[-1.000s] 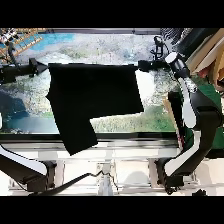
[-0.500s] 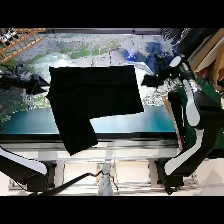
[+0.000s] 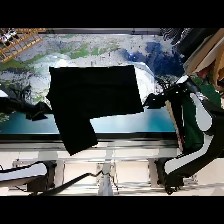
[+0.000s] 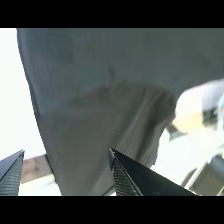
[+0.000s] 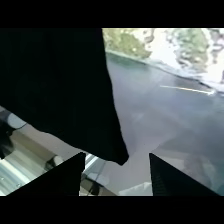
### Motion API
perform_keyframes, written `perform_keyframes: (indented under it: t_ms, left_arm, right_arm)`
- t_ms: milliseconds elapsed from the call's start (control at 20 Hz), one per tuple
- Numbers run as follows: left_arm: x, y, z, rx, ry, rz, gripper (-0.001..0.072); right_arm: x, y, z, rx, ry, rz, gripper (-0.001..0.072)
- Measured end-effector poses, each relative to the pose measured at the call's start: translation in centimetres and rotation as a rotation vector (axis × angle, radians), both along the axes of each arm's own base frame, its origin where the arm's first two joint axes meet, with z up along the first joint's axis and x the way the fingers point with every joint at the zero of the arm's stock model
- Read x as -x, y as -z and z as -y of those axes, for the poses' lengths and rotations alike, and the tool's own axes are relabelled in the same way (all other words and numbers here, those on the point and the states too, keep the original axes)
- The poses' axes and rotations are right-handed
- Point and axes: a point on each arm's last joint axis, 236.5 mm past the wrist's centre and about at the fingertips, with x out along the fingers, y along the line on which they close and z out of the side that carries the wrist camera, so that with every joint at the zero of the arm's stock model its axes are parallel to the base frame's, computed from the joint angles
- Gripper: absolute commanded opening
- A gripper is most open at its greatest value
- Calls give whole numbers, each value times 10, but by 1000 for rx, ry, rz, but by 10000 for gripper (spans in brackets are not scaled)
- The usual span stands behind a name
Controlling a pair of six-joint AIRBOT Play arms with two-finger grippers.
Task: Fold the clothes and pants, and hang the long-sleeved shirts on hangers.
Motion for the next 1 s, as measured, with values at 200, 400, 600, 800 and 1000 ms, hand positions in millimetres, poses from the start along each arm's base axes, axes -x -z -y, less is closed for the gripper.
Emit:
perform_keyframes:
  t_ms: [200,400,600,800,1000]
  left_arm:
    - [22,18,20,45,18,-2,576]
    - [29,29,39,62,40,7,376]
    - [32,37,47,55,65,12,3]
    - [5,-6,60,239,-27,88,3]
    - [-83,-83,36,401,-247,353,3]
  right_arm:
    - [7,5,-6,-19,-11,3,439]
    - [4,10,-22,-29,-40,41,134]
    - [5,10,-37,-37,-74,55,29]
    - [3,-22,-44,-66,-110,98,26]
    - [-55,-62,-39,-5,23,241,25]
